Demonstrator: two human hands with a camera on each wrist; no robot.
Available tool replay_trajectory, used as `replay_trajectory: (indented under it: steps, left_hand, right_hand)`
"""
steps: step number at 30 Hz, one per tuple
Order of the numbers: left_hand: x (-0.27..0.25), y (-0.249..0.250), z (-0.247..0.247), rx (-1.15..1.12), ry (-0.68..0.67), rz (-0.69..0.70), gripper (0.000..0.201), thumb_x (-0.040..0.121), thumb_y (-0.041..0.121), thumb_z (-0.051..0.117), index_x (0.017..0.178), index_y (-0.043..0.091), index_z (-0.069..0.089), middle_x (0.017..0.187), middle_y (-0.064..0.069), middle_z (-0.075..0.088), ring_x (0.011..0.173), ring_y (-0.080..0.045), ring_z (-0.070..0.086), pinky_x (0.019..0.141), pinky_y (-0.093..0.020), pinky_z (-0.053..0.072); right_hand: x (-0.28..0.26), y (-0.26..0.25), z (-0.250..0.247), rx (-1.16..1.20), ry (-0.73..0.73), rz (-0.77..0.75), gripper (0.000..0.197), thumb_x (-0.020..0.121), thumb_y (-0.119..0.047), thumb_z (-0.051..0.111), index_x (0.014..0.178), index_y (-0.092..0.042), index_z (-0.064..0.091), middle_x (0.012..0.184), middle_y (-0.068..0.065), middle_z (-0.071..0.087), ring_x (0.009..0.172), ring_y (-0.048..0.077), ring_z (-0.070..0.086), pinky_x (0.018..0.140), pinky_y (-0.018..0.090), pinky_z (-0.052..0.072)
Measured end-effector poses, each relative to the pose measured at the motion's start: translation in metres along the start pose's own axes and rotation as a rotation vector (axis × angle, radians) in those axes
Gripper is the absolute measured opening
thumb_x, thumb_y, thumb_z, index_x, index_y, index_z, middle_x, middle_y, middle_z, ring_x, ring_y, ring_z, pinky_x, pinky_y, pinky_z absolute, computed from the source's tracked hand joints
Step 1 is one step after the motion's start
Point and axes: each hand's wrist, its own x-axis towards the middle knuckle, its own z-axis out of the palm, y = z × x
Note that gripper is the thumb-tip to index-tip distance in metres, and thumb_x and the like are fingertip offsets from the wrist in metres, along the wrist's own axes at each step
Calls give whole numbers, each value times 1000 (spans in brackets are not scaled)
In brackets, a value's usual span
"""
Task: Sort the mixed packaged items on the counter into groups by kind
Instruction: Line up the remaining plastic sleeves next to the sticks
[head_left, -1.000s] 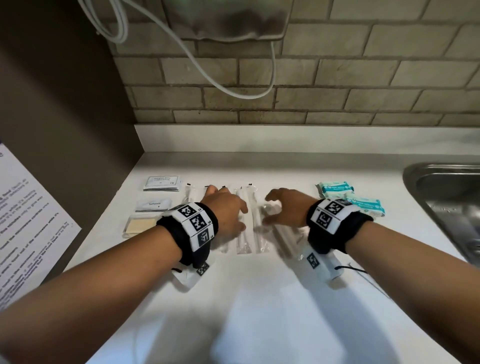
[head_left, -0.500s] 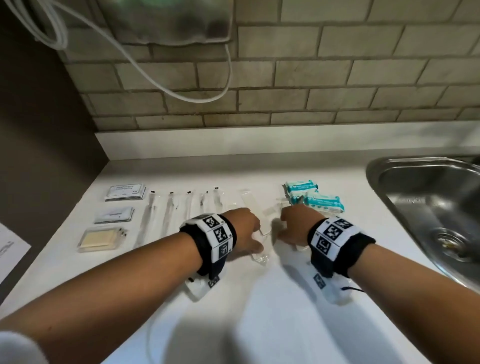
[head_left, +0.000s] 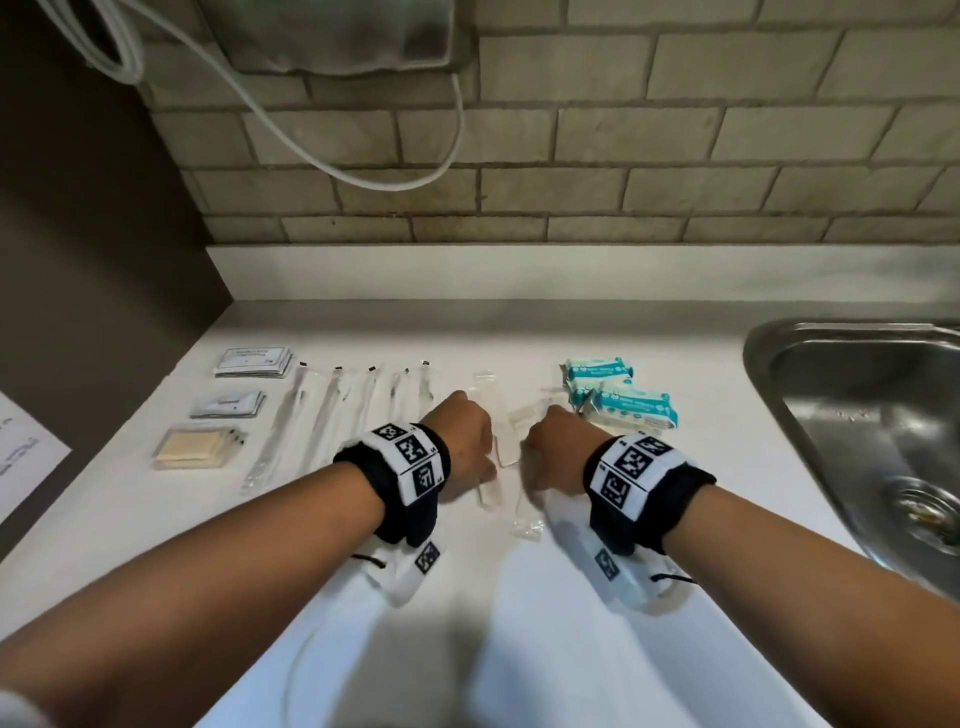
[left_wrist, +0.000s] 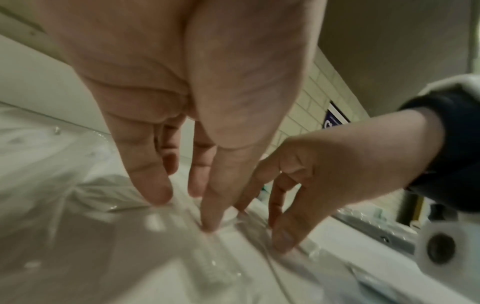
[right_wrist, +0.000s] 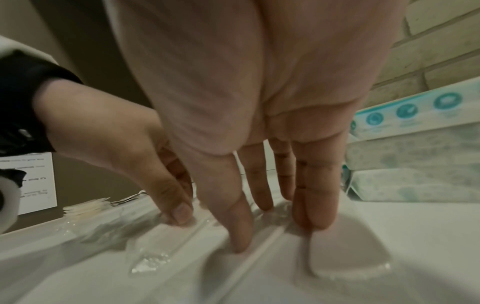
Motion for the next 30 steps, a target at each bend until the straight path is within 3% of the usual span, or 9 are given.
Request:
replay_trajectory:
  steps: [3, 6, 11, 13, 15, 17, 22, 26, 30]
  left_hand:
    - [5, 1, -4, -84, 38, -56, 32, 71, 13, 78, 97, 16, 59, 108, -3, 45, 87, -21, 56, 70, -27, 48]
    - [12, 1, -8, -176, 41, -103, 41, 74, 8, 69, 107, 15, 46, 110, -6, 54, 87, -21, 55, 60, -24, 42]
    - [20, 9, -13, -296, 120, -166, 40, 83, 9, 57, 121, 9, 46, 116, -9, 62, 104, -26, 60, 74, -29, 46]
    - [24, 19, -17, -277, 160, -169, 35, 86, 12, 55, 120, 5, 51, 117, -12, 62, 107, -29, 59, 78, -29, 46]
    - [31, 29, -18, -252, 157, -186, 28, 87, 14, 53, 112, 2, 57, 117, -15, 63, 108, -32, 60, 69, -27, 44]
    - [37, 34, -13, -198, 84, -203, 16, 85, 15, 54, 96, 4, 59, 113, -18, 65, 103, -32, 63, 58, -26, 40]
    - [49, 34, 4, -167, 13, -240, 33, 78, 25, 61, 103, 4, 62, 108, -16, 69, 99, -31, 66, 75, -31, 51]
    - [52, 34, 3, -146, 19, -219, 43, 76, 51, 69, 81, 9, 61, 77, -7, 67, 73, -25, 66, 63, -28, 50]
    - [53, 37, 1, -109, 1, -212, 32, 70, 39, 74, 72, 10, 62, 72, -6, 69, 69, -23, 70, 67, -30, 56]
  right_hand:
    - [-8, 3, 0, -1, 12, -17, 26, 89, -23, 59, 106, -7, 68, 106, 8, 57, 100, 19, 51, 95, 32, 49]
    - [-10, 8, 2, 33, -14, 3, 26, 79, -25, 67, 98, -9, 71, 105, 8, 53, 96, 23, 55, 83, 29, 50]
    - [-9, 21, 4, 88, 97, 153, 39, 85, -37, 62, 112, -8, 58, 113, 9, 55, 105, 25, 58, 84, 30, 48]
    - [-6, 24, 5, 77, 63, 205, 42, 82, -48, 62, 102, -10, 57, 110, 7, 60, 91, 25, 60, 74, 31, 50]
    - [-3, 23, 6, 51, 11, 219, 48, 80, -60, 56, 87, -12, 59, 98, 5, 64, 76, 23, 56, 65, 30, 45]
    - [-4, 21, 4, 45, -8, 222, 48, 80, -58, 57, 89, -12, 62, 93, 4, 64, 79, 25, 57, 66, 31, 44]
    - [2, 18, 0, 103, -4, 243, 33, 70, -37, 76, 85, -10, 66, 70, 0, 57, 68, 18, 60, 65, 29, 54]
    - [7, 13, -6, 131, -14, 239, 32, 66, -35, 79, 73, -14, 56, 71, 1, 59, 72, 21, 64, 74, 34, 59]
    - [11, 11, -4, 112, -14, 237, 35, 68, -40, 79, 75, -13, 58, 72, 1, 61, 75, 20, 65, 75, 33, 59]
